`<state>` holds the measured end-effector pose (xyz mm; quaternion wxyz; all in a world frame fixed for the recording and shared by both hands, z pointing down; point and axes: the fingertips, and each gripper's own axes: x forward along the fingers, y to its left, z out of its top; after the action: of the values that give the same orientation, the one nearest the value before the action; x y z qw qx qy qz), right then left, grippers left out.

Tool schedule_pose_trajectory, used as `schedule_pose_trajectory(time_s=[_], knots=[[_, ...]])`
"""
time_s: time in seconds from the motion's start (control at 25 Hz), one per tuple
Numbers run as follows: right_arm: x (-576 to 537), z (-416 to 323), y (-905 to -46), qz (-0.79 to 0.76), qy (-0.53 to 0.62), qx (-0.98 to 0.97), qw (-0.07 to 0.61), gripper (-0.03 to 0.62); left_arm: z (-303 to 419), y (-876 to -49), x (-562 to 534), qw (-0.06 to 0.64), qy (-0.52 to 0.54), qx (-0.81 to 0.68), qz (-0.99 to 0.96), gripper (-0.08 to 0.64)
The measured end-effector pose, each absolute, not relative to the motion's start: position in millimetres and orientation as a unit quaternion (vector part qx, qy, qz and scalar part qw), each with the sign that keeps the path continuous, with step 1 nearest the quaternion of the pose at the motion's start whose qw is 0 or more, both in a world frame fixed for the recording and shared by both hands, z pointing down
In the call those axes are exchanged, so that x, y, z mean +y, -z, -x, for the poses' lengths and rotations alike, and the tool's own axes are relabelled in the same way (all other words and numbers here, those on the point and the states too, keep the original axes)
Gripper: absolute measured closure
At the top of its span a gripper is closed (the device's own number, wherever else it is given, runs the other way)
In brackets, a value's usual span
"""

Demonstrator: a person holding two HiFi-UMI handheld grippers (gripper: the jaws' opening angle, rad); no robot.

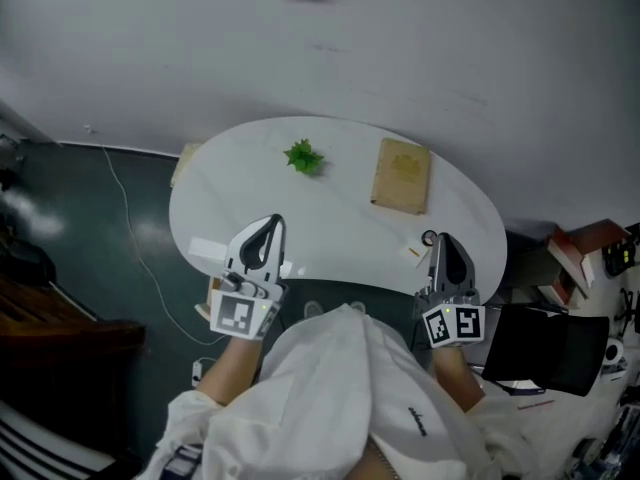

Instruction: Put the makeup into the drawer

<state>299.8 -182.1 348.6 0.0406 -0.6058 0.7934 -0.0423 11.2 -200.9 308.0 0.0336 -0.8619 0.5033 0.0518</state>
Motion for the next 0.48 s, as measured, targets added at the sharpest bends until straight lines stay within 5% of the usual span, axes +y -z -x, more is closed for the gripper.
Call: schedule_pose_trajectory(time_s=[0.48], knots=[[-187.3,-301.3,-354.4,0.608,0.05,0.792,0.038,0.575,-8.6,-312.1,-201.8,0.035,-0.043,0.512,0.857,0.534]])
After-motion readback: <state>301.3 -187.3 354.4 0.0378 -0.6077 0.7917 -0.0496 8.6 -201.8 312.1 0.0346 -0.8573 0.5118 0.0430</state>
